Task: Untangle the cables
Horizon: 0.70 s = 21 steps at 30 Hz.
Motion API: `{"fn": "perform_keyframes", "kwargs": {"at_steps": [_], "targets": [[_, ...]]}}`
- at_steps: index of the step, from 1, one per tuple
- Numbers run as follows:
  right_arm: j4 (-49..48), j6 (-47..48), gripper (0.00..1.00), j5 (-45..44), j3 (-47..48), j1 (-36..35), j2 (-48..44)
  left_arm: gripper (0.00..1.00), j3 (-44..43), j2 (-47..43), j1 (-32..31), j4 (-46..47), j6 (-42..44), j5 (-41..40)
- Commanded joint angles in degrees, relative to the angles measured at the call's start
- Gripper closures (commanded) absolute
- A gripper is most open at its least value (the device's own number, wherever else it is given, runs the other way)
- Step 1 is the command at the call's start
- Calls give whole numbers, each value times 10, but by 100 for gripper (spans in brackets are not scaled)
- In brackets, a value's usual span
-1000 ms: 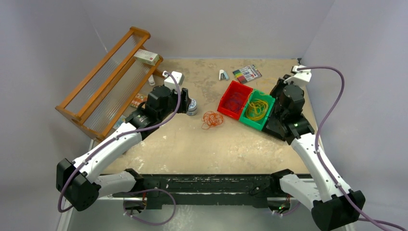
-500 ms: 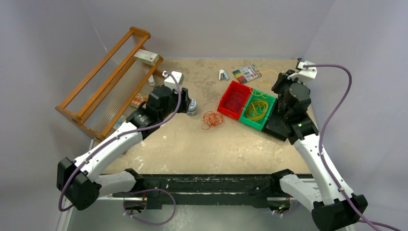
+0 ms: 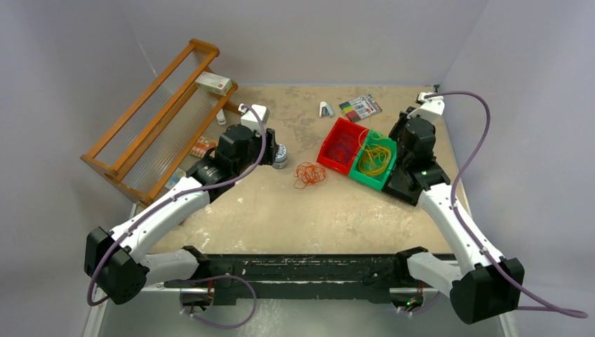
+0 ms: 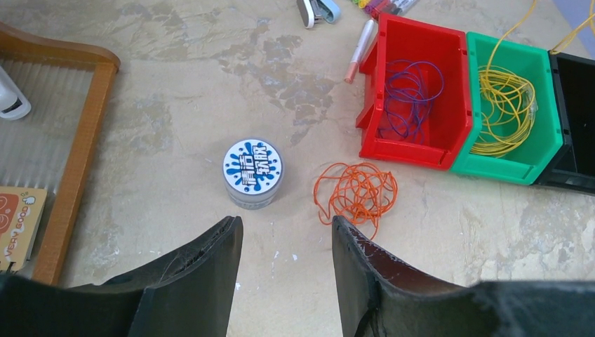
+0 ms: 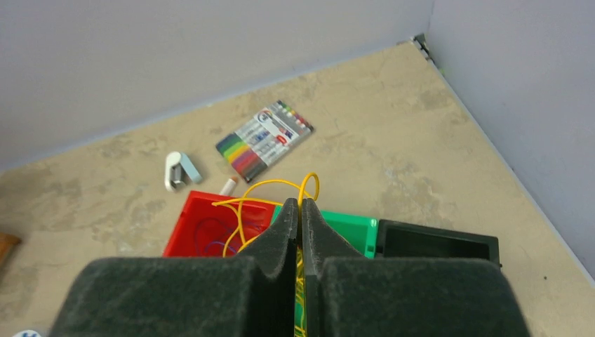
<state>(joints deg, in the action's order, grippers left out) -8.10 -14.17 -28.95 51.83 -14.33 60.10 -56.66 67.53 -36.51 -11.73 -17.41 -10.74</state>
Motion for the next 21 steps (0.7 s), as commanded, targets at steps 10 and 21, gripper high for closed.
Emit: {"fn": "perform_keyframes", "kwargs": {"at_steps": [10, 21], "targets": [[-6, -17, 100, -59, -22, 19, 32, 51, -27, 15, 0, 10, -3, 3], [21, -27, 100, -87, -20, 22, 56, 51, -30, 19, 0, 7, -3, 4]]}}
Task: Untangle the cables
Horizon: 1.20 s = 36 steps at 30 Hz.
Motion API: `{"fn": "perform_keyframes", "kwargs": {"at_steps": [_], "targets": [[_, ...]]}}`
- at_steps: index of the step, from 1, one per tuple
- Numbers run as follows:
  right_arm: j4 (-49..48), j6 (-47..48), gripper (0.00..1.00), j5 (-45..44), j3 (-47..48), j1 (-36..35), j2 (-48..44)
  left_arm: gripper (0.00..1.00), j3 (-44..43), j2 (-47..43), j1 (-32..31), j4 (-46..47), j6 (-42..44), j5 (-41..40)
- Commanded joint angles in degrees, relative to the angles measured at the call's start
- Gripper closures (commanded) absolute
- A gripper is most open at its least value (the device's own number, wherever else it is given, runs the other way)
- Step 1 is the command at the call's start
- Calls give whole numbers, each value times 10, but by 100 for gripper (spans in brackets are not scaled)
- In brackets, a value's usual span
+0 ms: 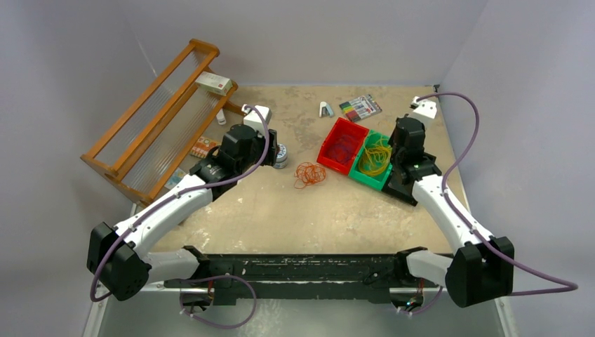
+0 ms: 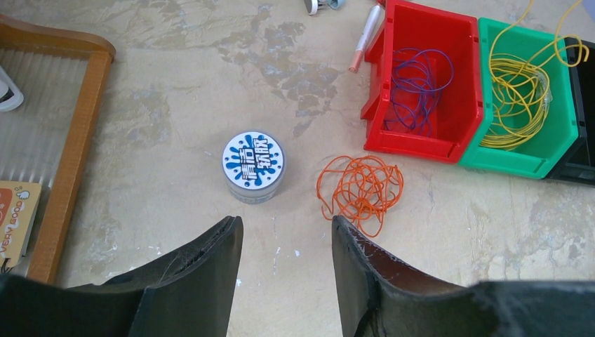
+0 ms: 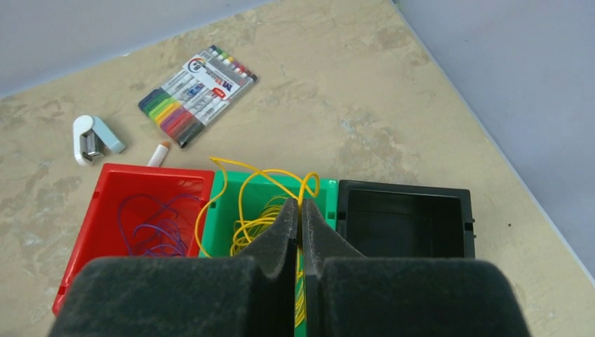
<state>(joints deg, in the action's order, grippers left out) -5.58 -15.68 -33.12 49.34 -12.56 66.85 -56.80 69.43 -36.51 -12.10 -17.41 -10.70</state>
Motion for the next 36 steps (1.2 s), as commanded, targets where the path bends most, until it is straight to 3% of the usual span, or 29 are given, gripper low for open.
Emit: {"fn": "perform_keyframes", "kwargs": {"at_steps": [1, 12, 26, 36], "targets": [[-1, -12, 100, -53, 5, 4, -15, 51, -29, 1, 1, 11, -2, 3], [39, -22, 100, -122, 6, 13, -38, 51, -30, 8, 0, 11, -4, 6], [24, 13, 100, 70, 4, 13, -42, 52, -25, 9, 1, 10, -8, 1], [70, 3, 100, 125, 36, 13, 56, 52, -25, 8, 0, 8, -9, 0]]}}
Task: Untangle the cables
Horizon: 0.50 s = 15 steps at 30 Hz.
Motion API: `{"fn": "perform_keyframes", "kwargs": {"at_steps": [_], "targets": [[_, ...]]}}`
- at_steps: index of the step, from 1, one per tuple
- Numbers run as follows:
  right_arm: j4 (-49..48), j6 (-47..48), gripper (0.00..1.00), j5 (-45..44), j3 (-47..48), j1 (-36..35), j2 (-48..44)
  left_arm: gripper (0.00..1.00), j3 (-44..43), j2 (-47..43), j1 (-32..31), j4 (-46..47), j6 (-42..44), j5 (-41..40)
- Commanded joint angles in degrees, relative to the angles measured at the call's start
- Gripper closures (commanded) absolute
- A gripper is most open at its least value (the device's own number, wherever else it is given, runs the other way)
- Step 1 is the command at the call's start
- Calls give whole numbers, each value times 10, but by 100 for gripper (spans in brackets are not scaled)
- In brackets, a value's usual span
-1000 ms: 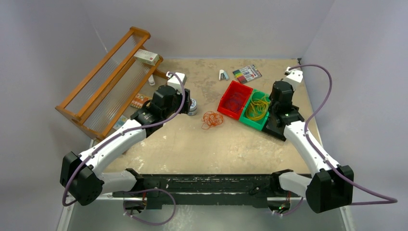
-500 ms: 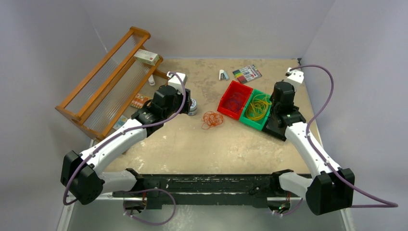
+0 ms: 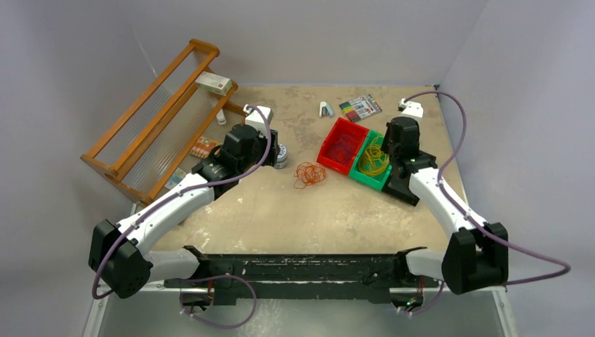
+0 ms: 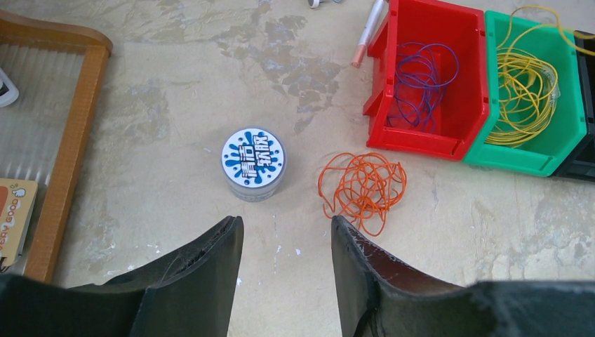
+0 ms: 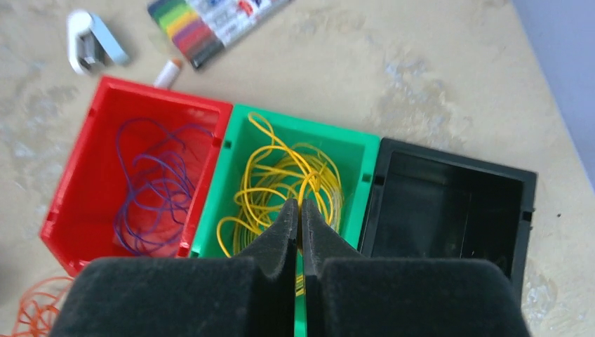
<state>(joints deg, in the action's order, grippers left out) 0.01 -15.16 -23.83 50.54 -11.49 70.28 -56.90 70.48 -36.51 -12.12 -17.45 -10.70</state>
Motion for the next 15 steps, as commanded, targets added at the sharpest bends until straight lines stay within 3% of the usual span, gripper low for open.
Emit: {"fn": "perform_keyframes", "kwargs": {"at_steps": [1, 15], "targets": [[19, -2, 100, 35, 28, 2, 32, 52, -23, -3, 1, 8, -9, -1], [29, 2, 100, 87, 66, 2, 174, 52, -29, 7, 0, 8, -9, 5]]}}
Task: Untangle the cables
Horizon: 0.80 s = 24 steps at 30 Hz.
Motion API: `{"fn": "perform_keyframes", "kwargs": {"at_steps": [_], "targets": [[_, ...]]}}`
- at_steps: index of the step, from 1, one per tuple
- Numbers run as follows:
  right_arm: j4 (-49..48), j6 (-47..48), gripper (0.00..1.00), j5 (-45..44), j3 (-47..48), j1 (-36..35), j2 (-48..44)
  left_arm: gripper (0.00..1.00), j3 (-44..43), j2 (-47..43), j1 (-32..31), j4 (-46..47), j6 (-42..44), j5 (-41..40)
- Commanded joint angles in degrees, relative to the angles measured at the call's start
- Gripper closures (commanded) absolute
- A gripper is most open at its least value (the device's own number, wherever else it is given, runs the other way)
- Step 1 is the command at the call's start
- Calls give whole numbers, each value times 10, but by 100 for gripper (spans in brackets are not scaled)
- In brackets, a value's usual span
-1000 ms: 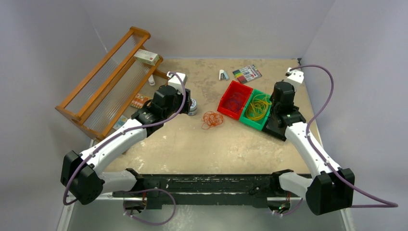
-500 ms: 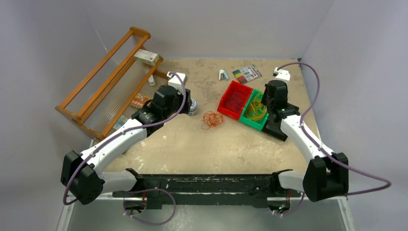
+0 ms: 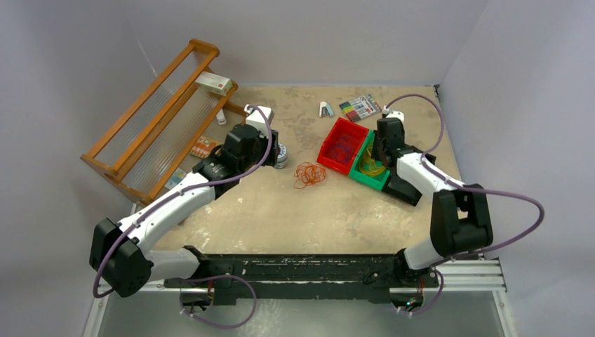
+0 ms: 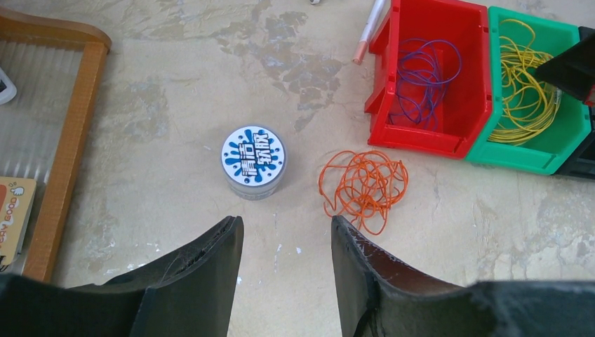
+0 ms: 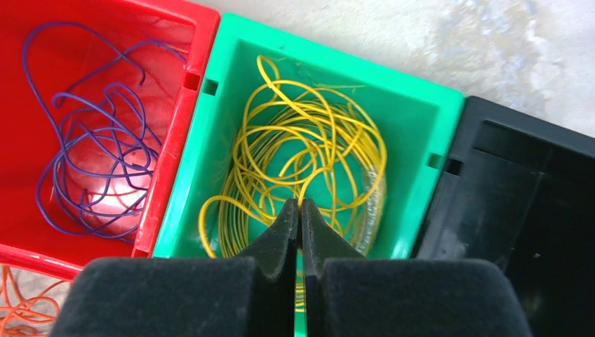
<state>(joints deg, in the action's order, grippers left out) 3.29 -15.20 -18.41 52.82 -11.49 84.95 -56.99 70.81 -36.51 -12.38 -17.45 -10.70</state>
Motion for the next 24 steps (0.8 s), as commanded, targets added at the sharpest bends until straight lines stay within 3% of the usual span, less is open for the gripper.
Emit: {"fn": "perform_keyframes", "kwargs": {"at_steps": [1, 13, 24], "targets": [[-2, 4, 100, 42, 47, 2, 38, 52, -30, 3, 0, 10, -9, 4], [-1, 17, 100, 92, 61, 2, 114, 52, -30, 7, 0, 11, -11, 3], [-3, 10, 97, 76, 53, 2, 127, 52, -31, 11, 0, 3, -13, -7]]}}
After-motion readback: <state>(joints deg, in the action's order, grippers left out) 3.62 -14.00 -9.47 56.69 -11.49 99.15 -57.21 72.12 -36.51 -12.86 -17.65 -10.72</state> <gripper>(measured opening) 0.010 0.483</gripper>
